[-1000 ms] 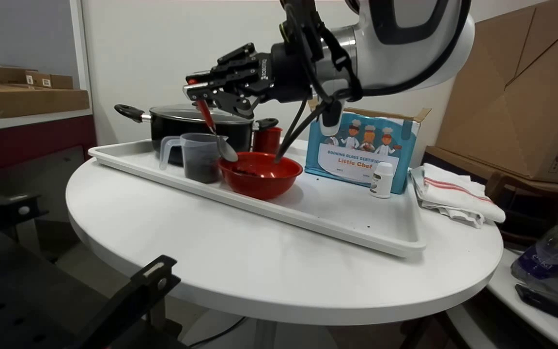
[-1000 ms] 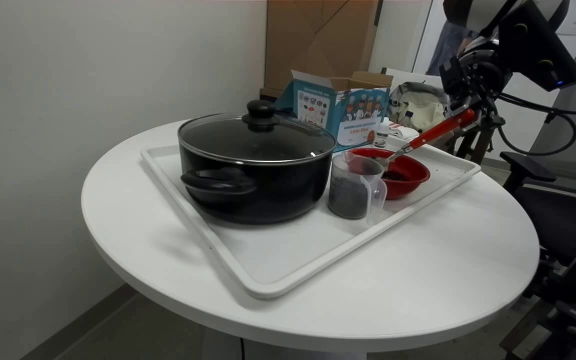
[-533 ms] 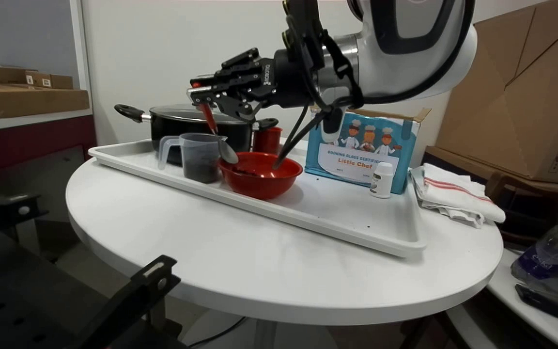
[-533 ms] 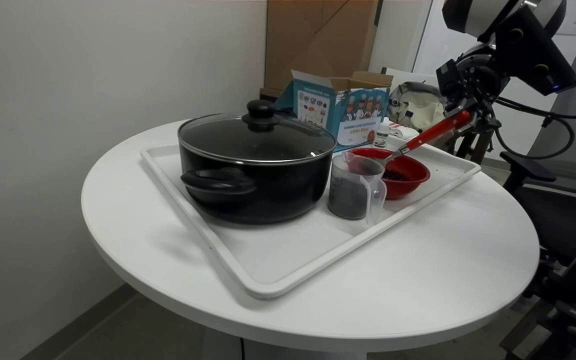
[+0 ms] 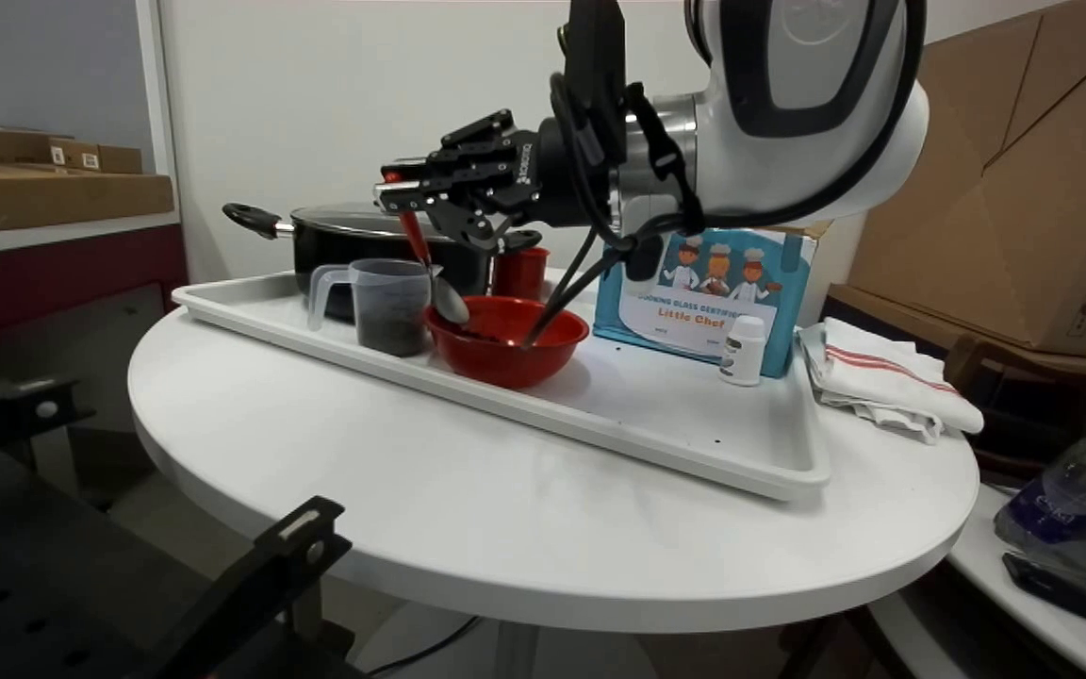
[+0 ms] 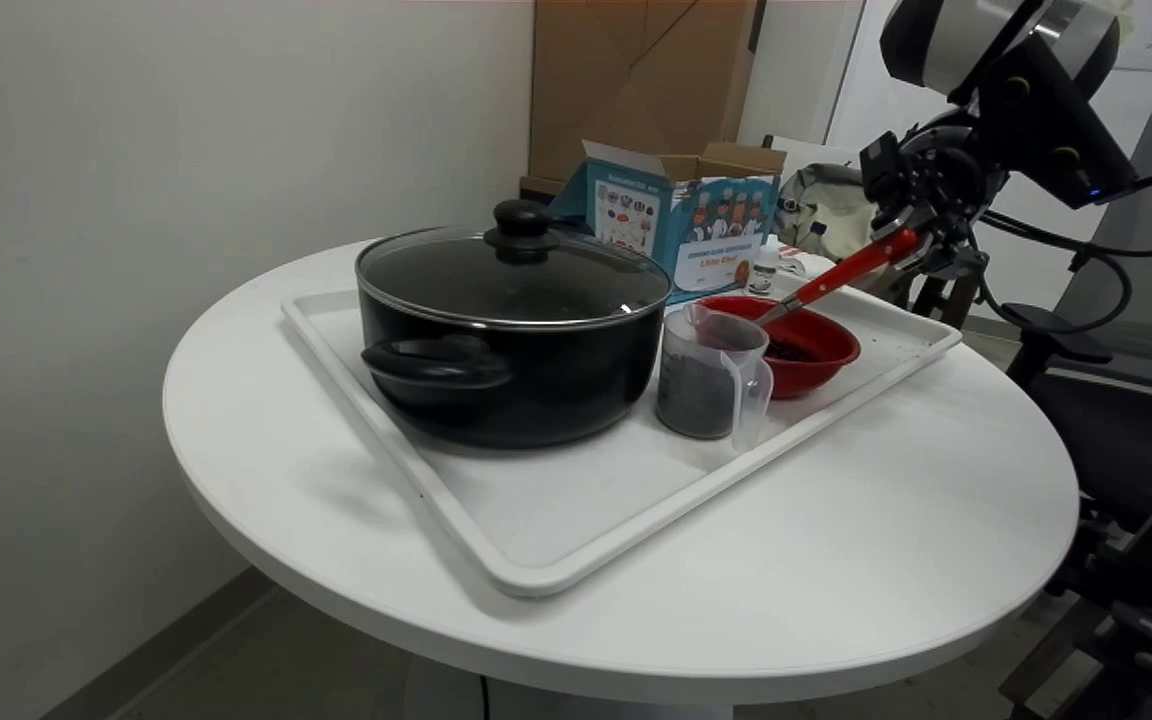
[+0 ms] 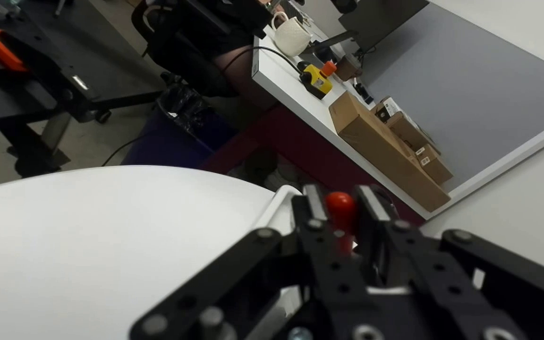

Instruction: Use the spoon to put some of the contents in the red bowl into the clear jug

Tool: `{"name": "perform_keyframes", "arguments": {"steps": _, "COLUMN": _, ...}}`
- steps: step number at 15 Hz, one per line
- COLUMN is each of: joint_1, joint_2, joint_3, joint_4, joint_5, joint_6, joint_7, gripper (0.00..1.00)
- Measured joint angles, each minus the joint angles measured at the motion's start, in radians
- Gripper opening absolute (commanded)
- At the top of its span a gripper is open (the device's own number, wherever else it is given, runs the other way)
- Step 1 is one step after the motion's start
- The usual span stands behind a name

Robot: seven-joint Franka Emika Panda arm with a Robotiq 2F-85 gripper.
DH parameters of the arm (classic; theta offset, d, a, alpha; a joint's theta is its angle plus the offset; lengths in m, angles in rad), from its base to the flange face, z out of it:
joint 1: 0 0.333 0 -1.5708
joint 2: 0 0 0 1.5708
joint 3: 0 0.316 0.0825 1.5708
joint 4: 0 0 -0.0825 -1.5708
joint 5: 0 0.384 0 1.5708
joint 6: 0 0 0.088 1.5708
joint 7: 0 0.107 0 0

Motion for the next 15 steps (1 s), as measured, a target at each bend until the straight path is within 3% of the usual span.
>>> {"name": "perform_keyframes", "arguments": {"steps": 9, "joint_1": -0.004, "joint_2": 0.056, "joint_3": 0.000, "joint_4": 0.029, "joint_5": 0.010, "joint_6": -0.032, "joint_7": -0.019, "gripper": 0.10}}
{"name": "perform_keyframes", "arguments": {"steps": 15, "joint_1": -0.044, "joint_2": 0.079, "joint_3": -0.016, "joint_4": 0.028, "joint_5": 0.035, "joint_6": -0.054, "joint_7": -0.036, "gripper": 0.10}}
